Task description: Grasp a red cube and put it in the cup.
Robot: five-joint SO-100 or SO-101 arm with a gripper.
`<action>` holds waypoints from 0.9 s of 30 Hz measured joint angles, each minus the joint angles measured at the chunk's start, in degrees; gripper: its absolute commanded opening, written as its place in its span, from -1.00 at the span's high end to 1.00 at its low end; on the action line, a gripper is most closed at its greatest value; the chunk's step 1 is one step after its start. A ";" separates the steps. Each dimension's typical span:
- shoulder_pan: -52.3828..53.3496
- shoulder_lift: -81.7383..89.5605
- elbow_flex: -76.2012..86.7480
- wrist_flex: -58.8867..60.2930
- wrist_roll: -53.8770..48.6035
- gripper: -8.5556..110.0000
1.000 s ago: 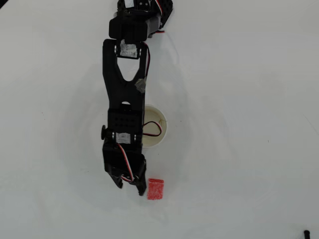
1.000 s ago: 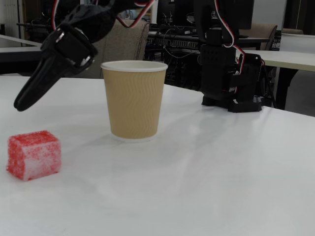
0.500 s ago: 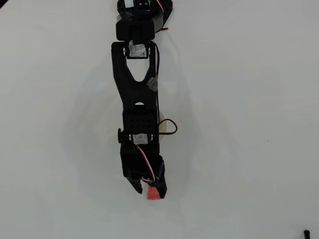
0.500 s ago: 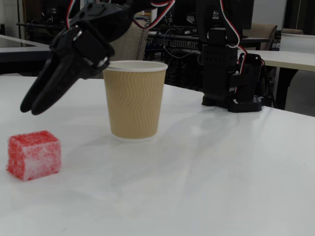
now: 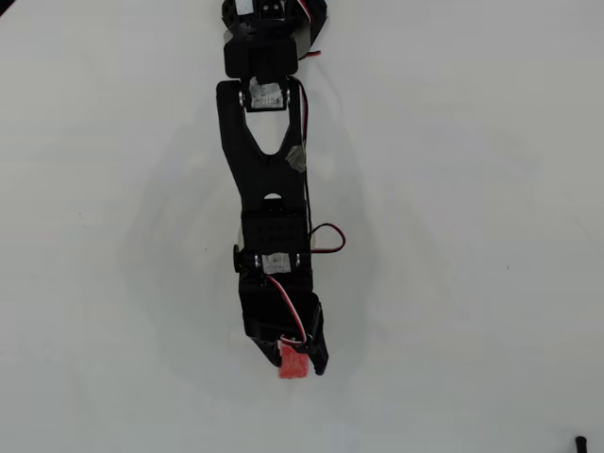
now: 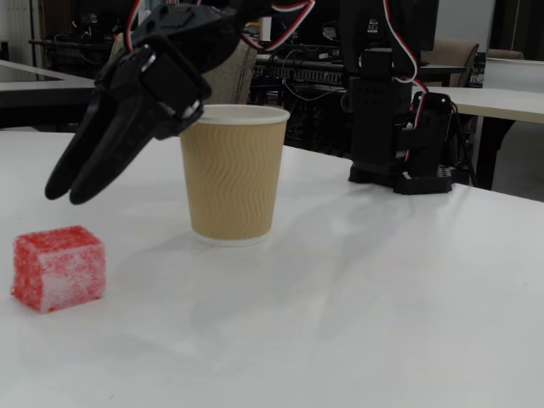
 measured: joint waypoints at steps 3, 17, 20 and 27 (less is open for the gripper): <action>-0.44 0.00 0.00 -0.09 0.00 0.52; -0.97 -0.88 -0.53 -1.67 -0.09 0.52; -0.97 -2.90 -2.29 -1.67 -0.09 0.52; -0.70 -6.77 -6.06 -0.35 -0.09 0.52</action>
